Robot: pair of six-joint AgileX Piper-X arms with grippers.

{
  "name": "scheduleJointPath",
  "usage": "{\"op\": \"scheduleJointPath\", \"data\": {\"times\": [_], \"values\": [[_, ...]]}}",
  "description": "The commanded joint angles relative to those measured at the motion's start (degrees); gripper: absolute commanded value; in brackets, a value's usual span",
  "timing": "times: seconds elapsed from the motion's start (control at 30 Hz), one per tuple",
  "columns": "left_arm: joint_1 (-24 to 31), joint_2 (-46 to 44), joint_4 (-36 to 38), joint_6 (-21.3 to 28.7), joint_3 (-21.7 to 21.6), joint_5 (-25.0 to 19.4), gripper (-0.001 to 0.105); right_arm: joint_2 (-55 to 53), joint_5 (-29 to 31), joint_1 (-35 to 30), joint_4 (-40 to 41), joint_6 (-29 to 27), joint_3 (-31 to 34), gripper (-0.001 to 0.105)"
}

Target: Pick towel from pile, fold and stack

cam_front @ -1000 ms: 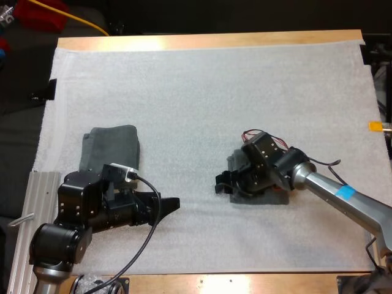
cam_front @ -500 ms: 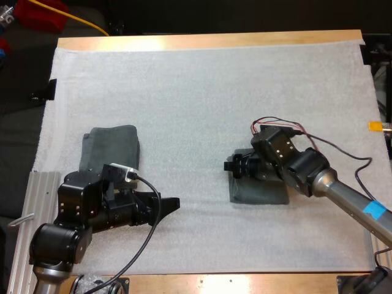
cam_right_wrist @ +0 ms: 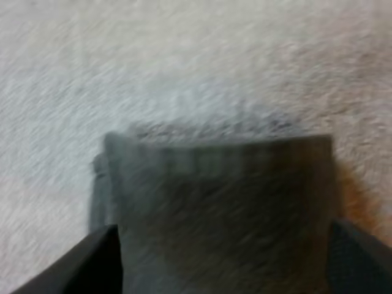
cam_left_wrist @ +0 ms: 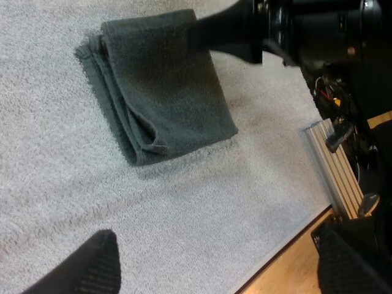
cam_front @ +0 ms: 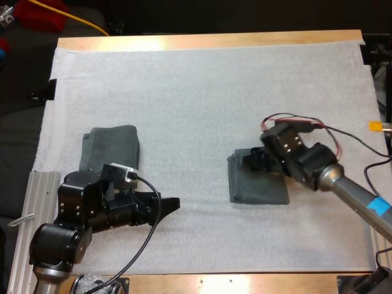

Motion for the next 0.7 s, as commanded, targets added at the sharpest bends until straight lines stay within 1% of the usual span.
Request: {"op": "scheduleJointPath", "data": {"times": [0.0, 0.1, 0.2, 0.67], "values": [[0.16, 0.03, 0.17, -0.07, -0.35, 0.43, 0.065, 0.35, -1.29, -0.99, -0.05, -0.68, -0.12, 0.067], [0.16, 0.03, 0.17, -0.07, -0.35, 0.43, 0.065, 1.45, -5.08, -2.00, -1.47, -1.32, -0.12, 0.067], [0.16, 0.03, 0.17, -0.07, -0.35, 0.43, 0.065, 2.73, -7.19, -1.82, -2.57, -1.53, -0.12, 0.067], [0.16, 0.03, 0.17, -0.07, -0.35, 0.43, 0.065, 9.72, -7.55, -1.76, -4.22, -1.53, -0.12, 0.067]]}}
